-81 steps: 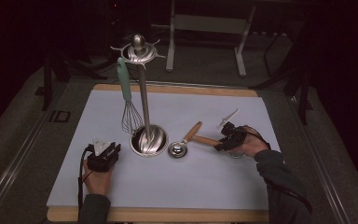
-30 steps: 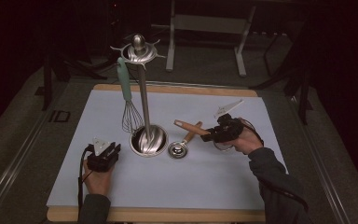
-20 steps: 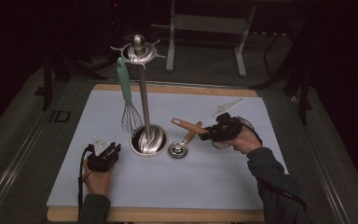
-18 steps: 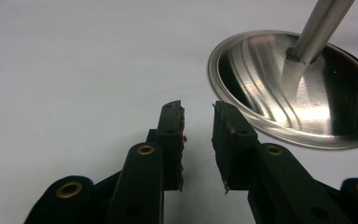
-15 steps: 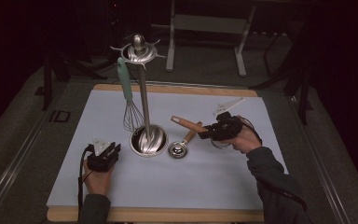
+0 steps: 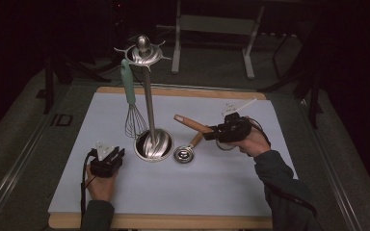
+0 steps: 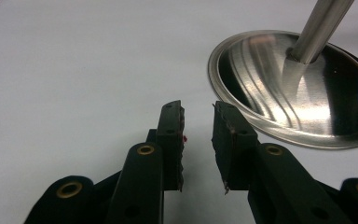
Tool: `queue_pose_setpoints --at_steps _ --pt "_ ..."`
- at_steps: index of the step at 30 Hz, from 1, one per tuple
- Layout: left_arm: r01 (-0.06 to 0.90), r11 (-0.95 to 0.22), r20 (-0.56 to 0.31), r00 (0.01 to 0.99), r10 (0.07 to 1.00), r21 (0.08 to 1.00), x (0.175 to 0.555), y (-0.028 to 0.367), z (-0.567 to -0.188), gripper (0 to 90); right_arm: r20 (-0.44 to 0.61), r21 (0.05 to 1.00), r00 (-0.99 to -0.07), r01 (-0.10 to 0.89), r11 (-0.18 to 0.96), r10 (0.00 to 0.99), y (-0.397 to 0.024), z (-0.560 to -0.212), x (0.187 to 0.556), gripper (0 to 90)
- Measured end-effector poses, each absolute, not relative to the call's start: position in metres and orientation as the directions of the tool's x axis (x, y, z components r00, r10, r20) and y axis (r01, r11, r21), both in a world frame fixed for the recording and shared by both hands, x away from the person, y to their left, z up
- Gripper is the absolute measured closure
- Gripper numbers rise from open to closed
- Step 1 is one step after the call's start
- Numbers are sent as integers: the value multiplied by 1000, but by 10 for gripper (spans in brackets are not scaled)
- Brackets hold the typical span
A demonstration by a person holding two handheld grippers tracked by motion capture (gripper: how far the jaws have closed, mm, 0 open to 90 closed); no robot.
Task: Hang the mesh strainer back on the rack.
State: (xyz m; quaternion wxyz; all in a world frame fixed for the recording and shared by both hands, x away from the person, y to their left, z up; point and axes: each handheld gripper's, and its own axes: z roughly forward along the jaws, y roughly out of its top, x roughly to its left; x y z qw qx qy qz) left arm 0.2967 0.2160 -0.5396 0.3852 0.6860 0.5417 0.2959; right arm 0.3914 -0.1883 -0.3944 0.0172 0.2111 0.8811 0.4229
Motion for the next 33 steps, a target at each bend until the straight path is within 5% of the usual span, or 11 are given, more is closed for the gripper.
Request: queue_pose_setpoints --at_steps 33 --pt "513 -119 -8 240 971 850 296 216 -539 725 102 815 -941 265 515 324 -171 -355 381 687"
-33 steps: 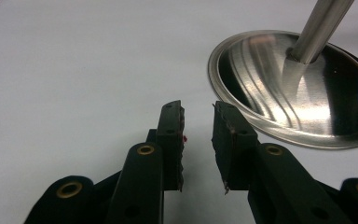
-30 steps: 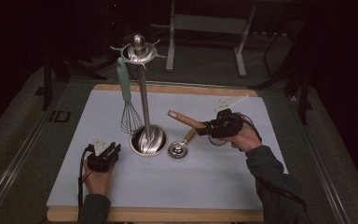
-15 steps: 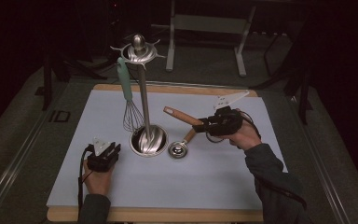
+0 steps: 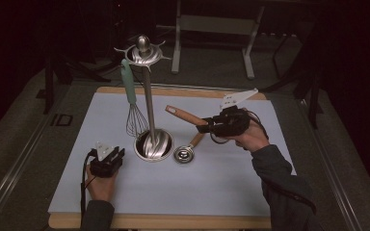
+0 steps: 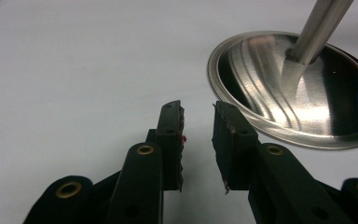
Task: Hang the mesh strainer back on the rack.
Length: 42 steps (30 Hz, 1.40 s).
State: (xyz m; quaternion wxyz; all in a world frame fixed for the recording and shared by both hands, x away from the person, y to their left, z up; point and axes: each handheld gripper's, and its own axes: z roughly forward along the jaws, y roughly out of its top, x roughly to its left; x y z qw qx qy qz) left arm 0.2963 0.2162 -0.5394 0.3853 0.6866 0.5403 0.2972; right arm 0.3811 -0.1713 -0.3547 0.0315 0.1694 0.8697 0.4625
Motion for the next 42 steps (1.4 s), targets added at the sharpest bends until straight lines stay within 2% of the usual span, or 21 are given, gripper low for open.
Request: queue_pose_setpoints --at_steps 14,42 --pt "512 -118 -10 241 971 851 296 216 -539 724 68 832 -947 227 506 313 -168 -335 380 687" --pt "512 -119 -10 243 970 850 296 216 -539 724 17 899 -959 138 416 283 -156 -290 374 687"
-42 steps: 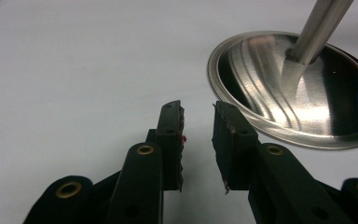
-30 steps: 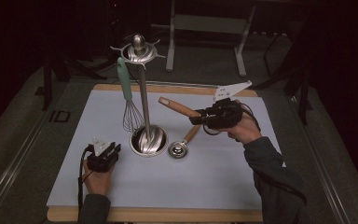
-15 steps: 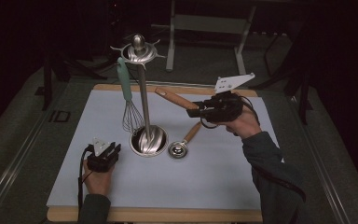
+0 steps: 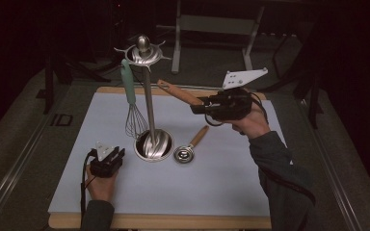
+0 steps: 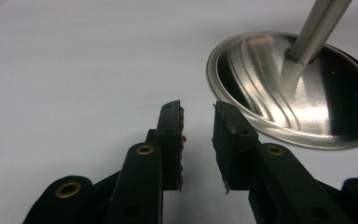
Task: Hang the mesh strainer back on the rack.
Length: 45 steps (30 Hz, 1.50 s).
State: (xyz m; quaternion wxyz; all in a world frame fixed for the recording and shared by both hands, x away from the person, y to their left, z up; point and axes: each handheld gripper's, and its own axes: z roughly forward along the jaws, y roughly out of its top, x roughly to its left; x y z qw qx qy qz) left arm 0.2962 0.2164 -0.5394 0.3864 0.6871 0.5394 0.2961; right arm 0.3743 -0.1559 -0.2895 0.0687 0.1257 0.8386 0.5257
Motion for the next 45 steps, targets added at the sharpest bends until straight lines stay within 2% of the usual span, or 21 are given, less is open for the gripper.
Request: queue_pose_setpoints --at_steps 20,45 --pt "513 -119 -11 243 970 850 296 217 -539 725 -20 933 -964 76 351 264 -144 -263 367 687" --pt "512 -115 -14 242 970 851 296 217 -539 725 -21 914 -949 109 390 314 -116 -278 375 684"
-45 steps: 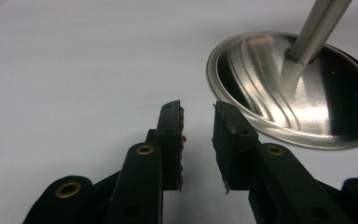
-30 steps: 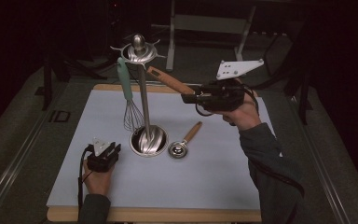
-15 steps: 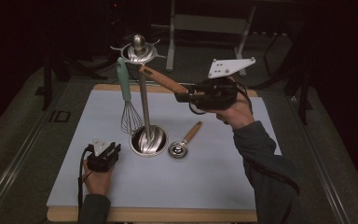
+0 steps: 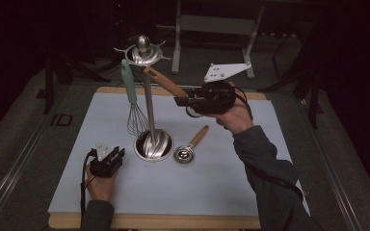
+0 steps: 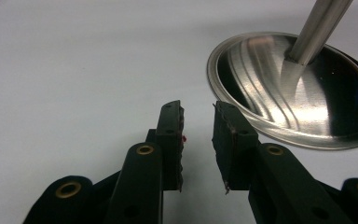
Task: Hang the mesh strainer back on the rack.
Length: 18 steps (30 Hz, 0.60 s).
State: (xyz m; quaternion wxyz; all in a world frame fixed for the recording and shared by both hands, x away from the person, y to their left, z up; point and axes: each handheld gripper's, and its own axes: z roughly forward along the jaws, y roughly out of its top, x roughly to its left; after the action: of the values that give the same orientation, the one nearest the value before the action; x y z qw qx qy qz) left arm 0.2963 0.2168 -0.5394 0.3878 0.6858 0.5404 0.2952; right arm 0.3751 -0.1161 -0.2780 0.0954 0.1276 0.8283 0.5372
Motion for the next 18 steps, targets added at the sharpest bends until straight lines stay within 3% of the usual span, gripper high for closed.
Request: queue_pose_setpoints --at_steps 18 --pt "511 -111 -17 240 971 852 296 217 -539 725 -15 878 -961 120 464 277 -87 -292 380 698"
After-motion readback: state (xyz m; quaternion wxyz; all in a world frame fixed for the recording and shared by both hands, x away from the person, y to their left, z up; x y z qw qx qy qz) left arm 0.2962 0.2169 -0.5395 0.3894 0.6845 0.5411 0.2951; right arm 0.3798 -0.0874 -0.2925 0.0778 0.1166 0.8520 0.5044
